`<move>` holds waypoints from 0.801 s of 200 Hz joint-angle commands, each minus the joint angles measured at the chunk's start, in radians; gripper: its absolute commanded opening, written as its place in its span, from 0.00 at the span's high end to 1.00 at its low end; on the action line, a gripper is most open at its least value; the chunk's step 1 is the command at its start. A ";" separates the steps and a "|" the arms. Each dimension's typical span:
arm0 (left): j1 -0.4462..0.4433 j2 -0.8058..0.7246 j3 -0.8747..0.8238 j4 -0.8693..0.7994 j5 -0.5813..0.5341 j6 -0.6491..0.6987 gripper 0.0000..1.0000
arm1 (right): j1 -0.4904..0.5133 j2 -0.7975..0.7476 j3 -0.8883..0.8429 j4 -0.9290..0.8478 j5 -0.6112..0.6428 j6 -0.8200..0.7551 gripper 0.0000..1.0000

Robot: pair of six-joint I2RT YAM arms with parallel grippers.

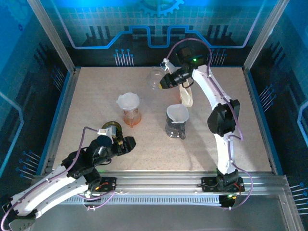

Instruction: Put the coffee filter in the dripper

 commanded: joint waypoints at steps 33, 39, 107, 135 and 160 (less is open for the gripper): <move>0.008 -0.028 -0.003 -0.026 0.012 0.003 0.01 | 0.078 -0.277 -0.159 0.029 0.042 0.042 0.83; 0.009 -0.030 -0.002 -0.030 0.010 0.005 0.01 | 0.089 -0.305 -0.193 0.037 0.051 0.050 0.83; 0.010 -0.074 0.016 -0.080 -0.009 0.027 0.01 | 0.277 -0.696 -0.694 0.165 0.207 0.139 0.82; 0.010 -0.090 0.018 -0.095 -0.017 0.027 0.01 | 0.372 -0.829 -0.860 0.203 0.253 0.193 0.82; 0.011 -0.097 0.019 -0.101 -0.025 0.027 0.01 | 0.469 -0.899 -0.971 0.232 0.289 0.235 0.81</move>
